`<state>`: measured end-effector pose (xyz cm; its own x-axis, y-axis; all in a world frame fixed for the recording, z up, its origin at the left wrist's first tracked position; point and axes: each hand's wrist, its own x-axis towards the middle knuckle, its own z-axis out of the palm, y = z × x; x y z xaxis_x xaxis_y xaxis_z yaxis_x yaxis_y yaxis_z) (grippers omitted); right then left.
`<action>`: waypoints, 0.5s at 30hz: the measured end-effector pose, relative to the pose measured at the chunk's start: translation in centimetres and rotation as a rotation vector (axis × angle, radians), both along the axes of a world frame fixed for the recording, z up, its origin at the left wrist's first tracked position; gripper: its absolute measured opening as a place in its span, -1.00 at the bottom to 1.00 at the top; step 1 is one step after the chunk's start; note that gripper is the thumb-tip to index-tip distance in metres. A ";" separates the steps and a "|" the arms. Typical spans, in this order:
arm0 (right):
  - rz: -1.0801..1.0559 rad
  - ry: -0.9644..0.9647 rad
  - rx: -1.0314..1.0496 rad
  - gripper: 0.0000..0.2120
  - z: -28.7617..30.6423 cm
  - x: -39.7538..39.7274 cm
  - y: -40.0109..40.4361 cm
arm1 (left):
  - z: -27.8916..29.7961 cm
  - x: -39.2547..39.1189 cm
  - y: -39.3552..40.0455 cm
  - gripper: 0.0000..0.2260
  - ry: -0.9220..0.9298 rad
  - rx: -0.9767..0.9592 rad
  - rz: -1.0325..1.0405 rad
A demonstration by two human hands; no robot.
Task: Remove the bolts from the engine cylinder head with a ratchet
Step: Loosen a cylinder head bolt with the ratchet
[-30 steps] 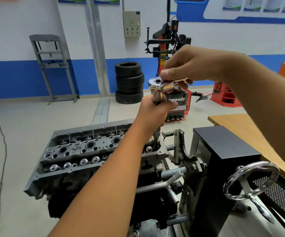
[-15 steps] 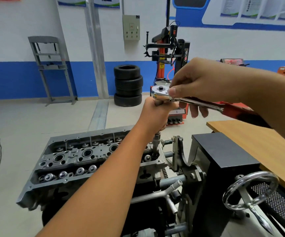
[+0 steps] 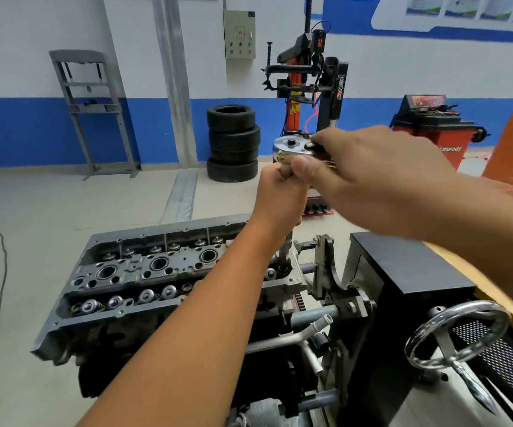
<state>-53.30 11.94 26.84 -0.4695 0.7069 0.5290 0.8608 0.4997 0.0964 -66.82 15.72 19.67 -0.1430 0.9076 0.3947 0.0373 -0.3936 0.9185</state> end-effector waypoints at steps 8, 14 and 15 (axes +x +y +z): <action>0.371 0.341 0.397 -0.45 -1.6 -0.9 6.8 | -0.8 0.2 -1.8 -0.54 0.013 0.064 -0.169; 0.205 0.411 0.164 -0.47 -2.2 -3.0 6.5 | -0.6 -0.7 -0.3 -0.54 -0.122 0.025 -0.002; 0.121 0.377 0.178 -0.48 -2.7 -2.7 5.3 | -0.7 -0.9 -0.1 -0.57 -0.133 0.015 0.004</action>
<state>-55.96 17.27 24.11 -0.2945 0.5405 0.7881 0.7885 0.6034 -0.1192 -67.70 15.67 19.02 -0.1989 0.9010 0.3856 -0.0825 -0.4075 0.9095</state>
